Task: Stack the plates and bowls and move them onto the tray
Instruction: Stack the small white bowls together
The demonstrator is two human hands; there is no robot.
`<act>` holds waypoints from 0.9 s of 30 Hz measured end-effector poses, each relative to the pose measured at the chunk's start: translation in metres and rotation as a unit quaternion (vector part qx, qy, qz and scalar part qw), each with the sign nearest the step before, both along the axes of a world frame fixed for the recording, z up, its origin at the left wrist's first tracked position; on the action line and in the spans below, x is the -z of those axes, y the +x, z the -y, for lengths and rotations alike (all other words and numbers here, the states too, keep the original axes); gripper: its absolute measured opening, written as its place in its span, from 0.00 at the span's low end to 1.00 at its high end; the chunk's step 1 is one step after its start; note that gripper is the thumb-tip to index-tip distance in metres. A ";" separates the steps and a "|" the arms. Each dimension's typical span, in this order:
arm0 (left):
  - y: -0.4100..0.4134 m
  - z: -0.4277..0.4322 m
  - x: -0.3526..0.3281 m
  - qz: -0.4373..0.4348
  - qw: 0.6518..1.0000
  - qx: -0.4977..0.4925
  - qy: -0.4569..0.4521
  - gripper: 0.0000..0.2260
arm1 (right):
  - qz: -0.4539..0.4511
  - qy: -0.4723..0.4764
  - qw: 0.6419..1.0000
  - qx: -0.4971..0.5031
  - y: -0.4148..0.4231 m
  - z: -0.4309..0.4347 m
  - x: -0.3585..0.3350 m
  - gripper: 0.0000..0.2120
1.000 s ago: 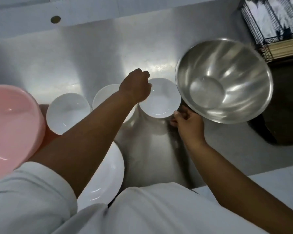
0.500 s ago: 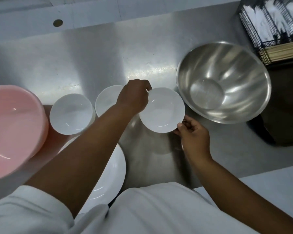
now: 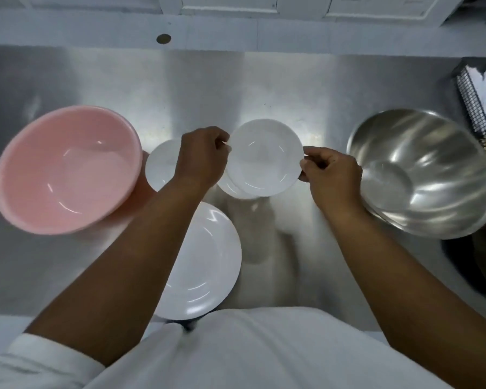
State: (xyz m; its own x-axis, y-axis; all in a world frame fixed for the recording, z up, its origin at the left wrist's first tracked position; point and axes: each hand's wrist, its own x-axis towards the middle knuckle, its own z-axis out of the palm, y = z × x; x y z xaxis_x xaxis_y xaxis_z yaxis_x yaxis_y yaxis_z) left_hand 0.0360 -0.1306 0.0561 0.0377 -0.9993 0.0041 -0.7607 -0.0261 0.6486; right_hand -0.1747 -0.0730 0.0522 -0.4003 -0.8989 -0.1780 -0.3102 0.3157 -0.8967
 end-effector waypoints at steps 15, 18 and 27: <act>0.030 -0.002 0.047 0.006 0.989 -0.032 0.143 0.11 | -0.125 0.078 0.984 -0.105 0.029 0.050 0.036 0.11; 0.030 -0.003 0.048 -0.008 0.990 -0.032 0.139 0.12 | -0.142 0.068 0.980 -0.121 0.028 0.048 0.042 0.10; 0.064 -0.031 0.033 -0.003 0.990 -0.128 0.065 0.16 | -0.265 -0.050 0.946 -0.180 0.047 0.070 0.024 0.13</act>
State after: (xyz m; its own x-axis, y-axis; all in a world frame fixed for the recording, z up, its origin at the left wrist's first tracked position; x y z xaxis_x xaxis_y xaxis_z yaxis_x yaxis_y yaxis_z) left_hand 0.1002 -0.0997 0.0229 0.2903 -0.9487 -0.1254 -0.7141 -0.3020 0.6315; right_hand -0.1272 -0.1428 0.0285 -0.0738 -0.9957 0.0555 -0.7960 0.0253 -0.6048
